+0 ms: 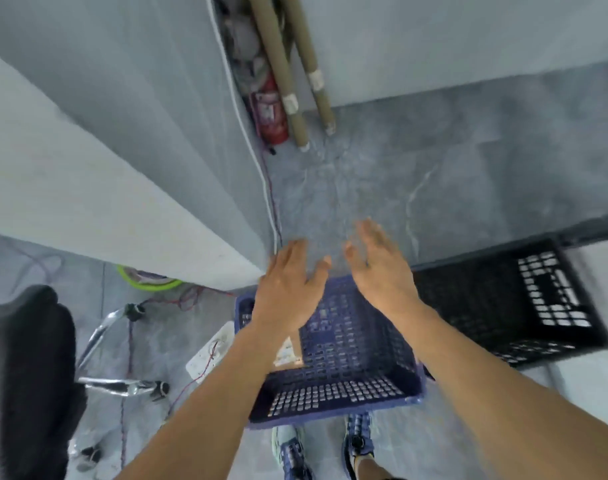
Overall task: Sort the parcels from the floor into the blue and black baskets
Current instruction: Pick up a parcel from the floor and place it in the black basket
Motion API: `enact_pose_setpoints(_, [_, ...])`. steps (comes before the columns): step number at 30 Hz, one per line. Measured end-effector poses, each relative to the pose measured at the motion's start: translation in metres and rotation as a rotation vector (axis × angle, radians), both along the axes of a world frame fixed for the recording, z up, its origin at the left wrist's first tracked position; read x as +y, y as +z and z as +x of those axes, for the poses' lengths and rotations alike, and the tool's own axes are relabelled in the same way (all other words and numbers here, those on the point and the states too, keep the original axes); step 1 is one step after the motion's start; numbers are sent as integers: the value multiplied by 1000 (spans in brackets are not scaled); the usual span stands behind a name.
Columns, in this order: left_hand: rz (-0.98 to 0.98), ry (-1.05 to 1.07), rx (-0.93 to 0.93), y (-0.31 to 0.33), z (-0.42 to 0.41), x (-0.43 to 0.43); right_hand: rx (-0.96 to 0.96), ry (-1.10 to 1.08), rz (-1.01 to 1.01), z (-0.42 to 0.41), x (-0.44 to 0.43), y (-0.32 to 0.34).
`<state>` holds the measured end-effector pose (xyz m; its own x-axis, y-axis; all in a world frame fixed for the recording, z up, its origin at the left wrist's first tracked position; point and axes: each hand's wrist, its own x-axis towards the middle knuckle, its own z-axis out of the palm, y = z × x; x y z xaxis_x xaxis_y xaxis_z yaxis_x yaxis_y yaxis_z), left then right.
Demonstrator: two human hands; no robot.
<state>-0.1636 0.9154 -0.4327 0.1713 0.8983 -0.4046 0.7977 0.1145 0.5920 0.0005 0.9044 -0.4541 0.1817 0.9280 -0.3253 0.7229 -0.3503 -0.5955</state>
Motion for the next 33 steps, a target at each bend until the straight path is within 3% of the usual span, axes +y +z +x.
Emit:
enact_pose_setpoints(5, [196,-80,-143,161,46,55,-49,-109,266,54,33,177])
enact_pose_setpoints(12, [83,-75,-690,361,84,87,372,-538,579,96,13,385])
enact_pose_setpoints(16, [112,-171,-812,445,94,74,351,-663,729,107,-30,478])
enact_pose_setpoints(23, [74,-405,-932,508,138,14,271,-853,908,110,-141,551])
enact_pose_setpoints(33, [-210,-859,-905,505,243,-150,105,-1237,947,106,-334,551])
